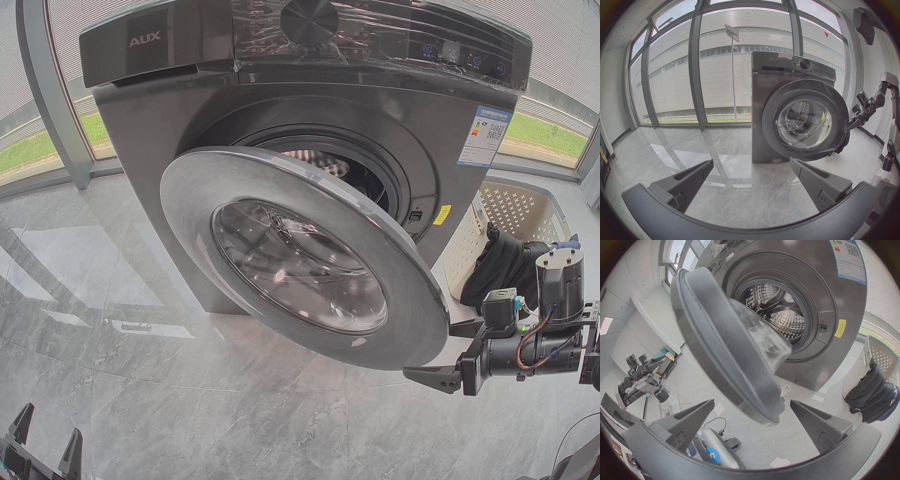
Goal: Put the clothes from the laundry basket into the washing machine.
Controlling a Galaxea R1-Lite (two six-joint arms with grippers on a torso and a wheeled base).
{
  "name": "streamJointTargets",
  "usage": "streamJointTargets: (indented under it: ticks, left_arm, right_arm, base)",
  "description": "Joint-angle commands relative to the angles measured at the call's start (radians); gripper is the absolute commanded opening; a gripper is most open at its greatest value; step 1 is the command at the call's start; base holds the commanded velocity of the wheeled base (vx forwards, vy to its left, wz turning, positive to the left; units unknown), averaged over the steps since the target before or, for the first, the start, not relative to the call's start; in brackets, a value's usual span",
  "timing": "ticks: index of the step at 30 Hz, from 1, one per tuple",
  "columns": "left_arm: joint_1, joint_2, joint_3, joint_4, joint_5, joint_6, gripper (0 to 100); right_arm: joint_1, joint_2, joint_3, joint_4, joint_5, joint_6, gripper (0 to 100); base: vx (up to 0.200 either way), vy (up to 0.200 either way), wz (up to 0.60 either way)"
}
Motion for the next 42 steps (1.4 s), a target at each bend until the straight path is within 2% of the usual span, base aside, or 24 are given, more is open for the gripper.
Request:
streamJointTargets:
  ticks: [1, 4, 6, 8, 11, 18, 20, 24, 28, 29, 30, 31, 33, 35, 36, 37, 38, 42]
  left_arm:
    - [0.0, -0.017, 0.016, 0.0, -0.001, 0.0, 100]
    - [0.0, -0.017, 0.016, -0.002, 0.0, 0.0, 100]
    - [0.0, -0.017, 0.016, 0.0, 0.0, 0.0, 100]
    - [0.0, -0.017, 0.016, -0.002, 0.0, 0.0, 100]
    - [0.0, -0.017, 0.016, -0.002, 0.0, 0.0, 100]
    - [0.0, -0.017, 0.016, 0.0, 0.0, 0.0, 100]
    - [0.0, -0.017, 0.016, -0.002, 0.0, 0.0, 100]
    - [0.0, -0.017, 0.016, -0.002, 0.0, 0.0, 100]
    - [0.0, -0.017, 0.016, 0.0, -0.001, 0.0, 100]
    - [0.0, -0.017, 0.016, -0.002, 0.0, 0.0, 100]
    - [0.0, -0.017, 0.016, -0.002, 0.0, 0.0, 100]
    - [0.0, -0.017, 0.016, -0.002, 0.0, 0.0, 100]
    - [0.0, -0.017, 0.016, -0.002, 0.0, 0.0, 100]
    - [0.0, -0.017, 0.016, 0.0, 0.0, 0.0, 100]
    - [0.0, -0.017, 0.016, 0.0, 0.0, 0.0, 100]
    - [0.0, -0.017, 0.016, 0.0, 0.0, 0.0, 100]
    - [0.0, -0.017, 0.016, 0.0, 0.0, 0.0, 100]
    - [0.0, -0.017, 0.016, -0.002, 0.0, 0.0, 100]
  right_arm:
    - [0.007, 0.016, -0.007, -0.001, -0.001, 0.0, 100]
    - [0.024, 0.044, -0.011, -0.023, -0.019, 0.0, 100]
    - [0.026, 0.046, -0.013, -0.026, -0.021, 0.0, 100]
    - [0.049, 0.07, -0.008, -0.083, -0.027, 0.003, 100]
    - [0.061, 0.058, 0.016, -0.078, -0.028, 0.003, 100]
    - [0.046, 0.038, 0.026, -0.084, -0.033, 0.002, 100]
    - [0.017, 0.039, 0.024, -0.081, -0.031, -0.001, 100]
    - [-0.034, 0.021, 0.081, -0.038, -0.025, -0.024, 100]
    - [-0.14, 0.004, 0.102, 0.037, -0.024, -0.069, 100]
    - [-0.171, 0.019, 0.092, 0.037, -0.024, -0.071, 100]
    - [-0.171, 0.019, 0.092, 0.037, -0.024, -0.071, 100]
    - [-0.215, 0.075, 0.058, 0.025, -0.025, -0.069, 100]
    - [-0.261, 0.147, -0.005, -0.007, -0.033, -0.064, 100]
    - [-0.266, 0.165, -0.025, -0.023, -0.034, -0.063, 100]
    - [-0.266, 0.197, -0.07, -0.055, -0.045, -0.061, 100]
    - [-0.259, 0.227, -0.123, -0.072, -0.074, -0.054, 100]
    - [-0.256, 0.234, -0.142, -0.066, -0.08, -0.046, 100]
    - [-0.238, 0.259, -0.18, -0.066, -0.083, -0.026, 100]
  base:
    - [-0.2, 0.0, 0.0]
    - [-0.067, 0.0, 0.0]
    - [0.0, 0.0, 0.0]
    - [0.0, 0.0, 0.0]
    - [0.0, 0.0, 0.0]
    - [0.0, 0.0, 0.0]
    - [0.0, 0.0, 0.0]
    - [0.0, 0.0, 0.0]
    - [0.0, 0.0, 0.0]
    - [0.0, 0.0, 0.0]
    - [0.0, 0.0, 0.0]
    - [0.0, 0.0, 0.0]
    - [0.0, 0.0, 0.0]
    - [0.0, 0.0, 0.0]
    - [0.0, 0.0, 0.0]
    - [0.0, 0.0, 0.0]
    - [0.0, 0.0, 0.0]
    - [0.0, 0.0, 0.0]
